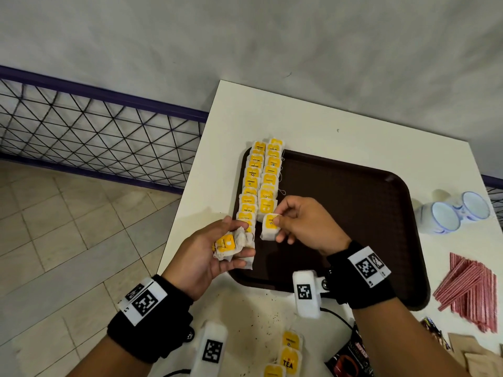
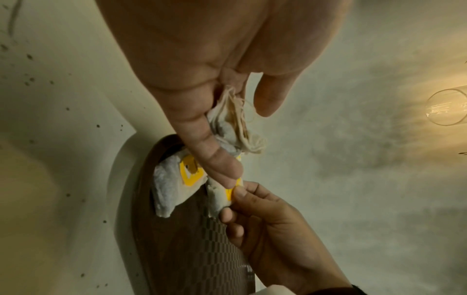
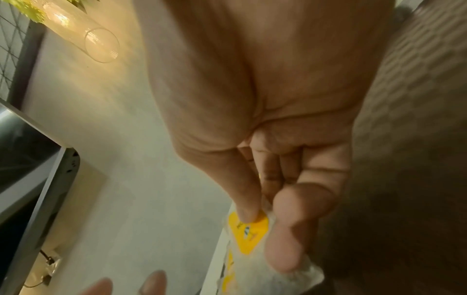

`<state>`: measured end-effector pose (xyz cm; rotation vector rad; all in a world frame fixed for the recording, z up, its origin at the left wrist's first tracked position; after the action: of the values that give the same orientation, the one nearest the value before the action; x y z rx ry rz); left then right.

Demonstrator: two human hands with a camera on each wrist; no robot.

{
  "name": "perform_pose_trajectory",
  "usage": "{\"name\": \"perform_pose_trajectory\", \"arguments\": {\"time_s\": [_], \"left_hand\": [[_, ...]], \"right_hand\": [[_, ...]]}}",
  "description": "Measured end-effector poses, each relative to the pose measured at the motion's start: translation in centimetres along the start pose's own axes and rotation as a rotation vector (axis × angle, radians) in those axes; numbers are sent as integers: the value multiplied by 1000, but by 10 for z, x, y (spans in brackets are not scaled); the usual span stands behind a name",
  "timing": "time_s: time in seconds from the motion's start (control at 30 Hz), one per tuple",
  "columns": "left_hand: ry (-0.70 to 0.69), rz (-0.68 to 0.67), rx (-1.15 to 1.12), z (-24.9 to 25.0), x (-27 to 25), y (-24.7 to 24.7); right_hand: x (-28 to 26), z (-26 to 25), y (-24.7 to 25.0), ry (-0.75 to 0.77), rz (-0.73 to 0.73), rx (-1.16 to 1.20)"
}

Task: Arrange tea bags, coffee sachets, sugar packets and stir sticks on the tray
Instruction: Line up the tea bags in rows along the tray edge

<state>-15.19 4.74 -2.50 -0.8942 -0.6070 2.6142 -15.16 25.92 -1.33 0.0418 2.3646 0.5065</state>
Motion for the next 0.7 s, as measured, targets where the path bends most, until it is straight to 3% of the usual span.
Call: {"name": "perform_pose_trajectory", "arguments": {"time_s": [0.7], "left_hand": [[27, 2, -32, -1, 1, -2]], "right_hand": [[30, -6, -11, -110, 143, -25]]}}
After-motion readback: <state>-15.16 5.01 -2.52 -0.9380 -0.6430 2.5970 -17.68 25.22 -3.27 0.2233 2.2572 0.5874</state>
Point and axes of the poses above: each hand's wrist, its own x-axis towards the middle knuckle, its own y-axis out of the back of the hand, z = x × y, the point moved 3 cm from there along x, towards the middle knuckle, and after that the axes turned 13 degrees about -y, right-handed, at the moved point
